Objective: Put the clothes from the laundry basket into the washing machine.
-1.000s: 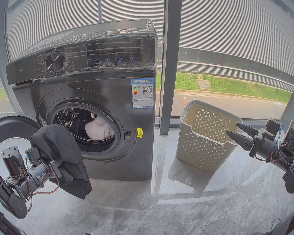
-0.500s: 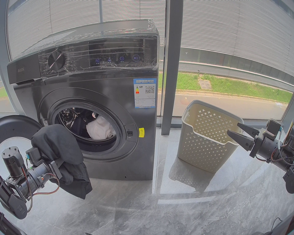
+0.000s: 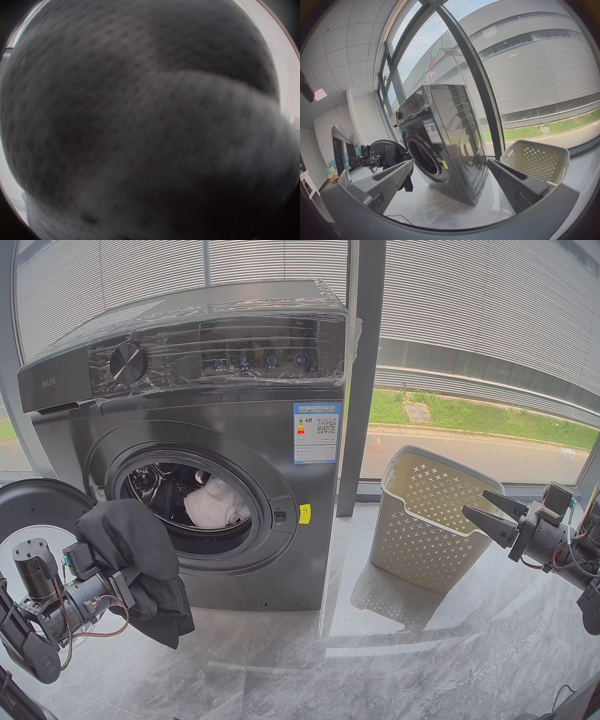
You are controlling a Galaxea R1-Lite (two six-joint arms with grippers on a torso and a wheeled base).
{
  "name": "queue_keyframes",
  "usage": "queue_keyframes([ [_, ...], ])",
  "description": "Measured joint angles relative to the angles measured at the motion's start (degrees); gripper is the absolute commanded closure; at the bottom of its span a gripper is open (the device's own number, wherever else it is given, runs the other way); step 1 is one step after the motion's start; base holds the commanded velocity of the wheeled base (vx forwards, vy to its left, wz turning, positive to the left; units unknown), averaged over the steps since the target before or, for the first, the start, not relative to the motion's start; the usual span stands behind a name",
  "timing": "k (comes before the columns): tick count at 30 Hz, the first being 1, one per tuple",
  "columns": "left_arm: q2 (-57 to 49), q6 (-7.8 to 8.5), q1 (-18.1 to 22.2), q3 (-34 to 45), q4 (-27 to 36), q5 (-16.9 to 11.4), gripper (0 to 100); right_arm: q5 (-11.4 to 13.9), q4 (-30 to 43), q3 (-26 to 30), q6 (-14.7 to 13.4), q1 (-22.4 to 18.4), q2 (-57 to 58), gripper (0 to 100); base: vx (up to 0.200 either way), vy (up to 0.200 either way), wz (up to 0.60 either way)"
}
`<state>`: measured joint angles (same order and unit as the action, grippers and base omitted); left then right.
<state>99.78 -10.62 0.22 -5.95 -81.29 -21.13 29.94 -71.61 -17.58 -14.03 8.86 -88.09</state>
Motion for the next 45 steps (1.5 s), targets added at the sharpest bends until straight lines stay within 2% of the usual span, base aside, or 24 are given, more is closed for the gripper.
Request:
queue_keyframes([
  [3,0.68,0.22,-0.49,-1.27,0.20,-0.99,100,0.00,0.00,0.00,0.00,0.00,-0.02,0,0.200,0.000,0.00],
  [9,3.44,0.66,-1.21,-3.22,0.49,-0.51,100,0.00,0.00,0.00,-0.02,0.00,0.09,0,0.200,0.000,0.00],
  [11,4.40,1.45,-1.29,-3.50,0.46,0.20,100,0.00,0.01,0.00,-0.04,0.00,0.11,0,0.100,0.000,0.00],
  [14,6.03,3.60,-1.32,-3.85,0.49,1.28,100,0.00,0.00,-0.11,-0.04,0.00,0.09,0,0.000,0.000,0.00],
  [18,7.89,4.16,-1.43,-4.66,0.46,1.48,100,0.00,0.01,-0.22,-0.06,-0.05,0.02,0,0.000,0.000,0.00],
  [29,13.20,4.24,-1.58,-8.44,0.40,1.54,100,0.00,0.01,-0.30,-0.13,-0.10,-0.35,0,0.000,0.000,0.00],
  [34,16.64,4.11,-1.73,-12.98,0.27,2.35,100,0.00,0.00,-0.50,-0.28,-0.16,-0.44,0,0.000,0.000,0.00],
  [39,19.24,2.46,-2.12,-19.71,0.11,5.72,100,0.00,0.00,-0.66,-0.44,-0.55,-0.44,0,0.000,0.000,0.00],
  [45,22.52,0.79,-2.91,-26.54,-1.43,7.14,100,-0.02,0.01,-0.67,-0.52,-1.21,-0.46,0,0.000,0.000,0.00],
])
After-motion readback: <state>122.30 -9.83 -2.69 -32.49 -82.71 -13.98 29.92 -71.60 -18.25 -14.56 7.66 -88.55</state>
